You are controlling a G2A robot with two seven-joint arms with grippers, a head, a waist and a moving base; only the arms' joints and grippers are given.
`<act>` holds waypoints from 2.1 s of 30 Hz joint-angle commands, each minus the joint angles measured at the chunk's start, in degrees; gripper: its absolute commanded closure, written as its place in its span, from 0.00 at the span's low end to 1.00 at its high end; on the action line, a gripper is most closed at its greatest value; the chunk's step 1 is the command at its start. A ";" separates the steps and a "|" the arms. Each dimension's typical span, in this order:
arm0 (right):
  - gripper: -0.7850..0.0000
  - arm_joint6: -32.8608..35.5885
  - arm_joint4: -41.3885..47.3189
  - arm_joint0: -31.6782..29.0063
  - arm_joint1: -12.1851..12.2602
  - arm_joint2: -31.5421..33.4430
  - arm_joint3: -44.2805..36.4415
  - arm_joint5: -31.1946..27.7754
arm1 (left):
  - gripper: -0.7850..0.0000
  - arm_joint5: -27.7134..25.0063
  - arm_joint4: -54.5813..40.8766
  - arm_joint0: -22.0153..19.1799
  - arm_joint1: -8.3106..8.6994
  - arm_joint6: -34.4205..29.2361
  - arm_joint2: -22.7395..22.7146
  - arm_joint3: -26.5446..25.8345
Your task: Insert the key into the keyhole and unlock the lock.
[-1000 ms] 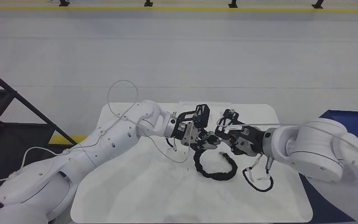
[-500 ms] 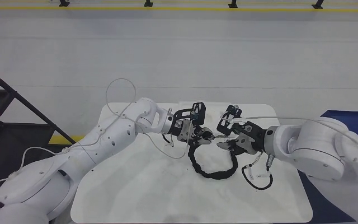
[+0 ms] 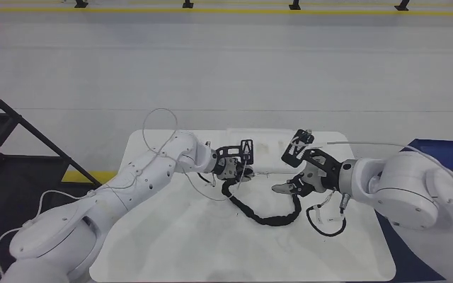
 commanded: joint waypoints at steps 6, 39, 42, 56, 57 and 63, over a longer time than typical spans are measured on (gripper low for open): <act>0.00 -1.91 -0.01 -2.07 0.03 0.79 0.43 -0.42 | 1.00 -0.44 3.41 1.25 -2.55 -1.14 1.83 3.13; 0.00 -15.94 3.27 3.75 -3.07 -4.62 17.88 -17.53 | 0.00 -8.79 2.32 -6.45 -2.09 21.77 -2.57 12.69; 0.00 -15.93 5.04 7.44 -3.95 -6.82 22.19 -22.44 | 0.00 -8.79 -0.34 -8.84 0.47 22.66 -2.04 11.13; 0.00 -19.22 7.49 21.58 -7.73 -13.02 37.88 -33.03 | 0.00 -8.79 -14.51 -17.69 7.93 20.10 2.23 8.30; 0.00 -19.61 7.13 22.35 -7.96 -13.25 38.50 -33.14 | 0.00 -8.79 -15.34 -18.20 8.01 19.66 2.67 8.23; 0.00 -21.06 5.37 24.11 -8.58 -13.94 40.41 -33.69 | 0.00 -8.79 -18.81 -19.81 8.35 19.75 4.14 7.49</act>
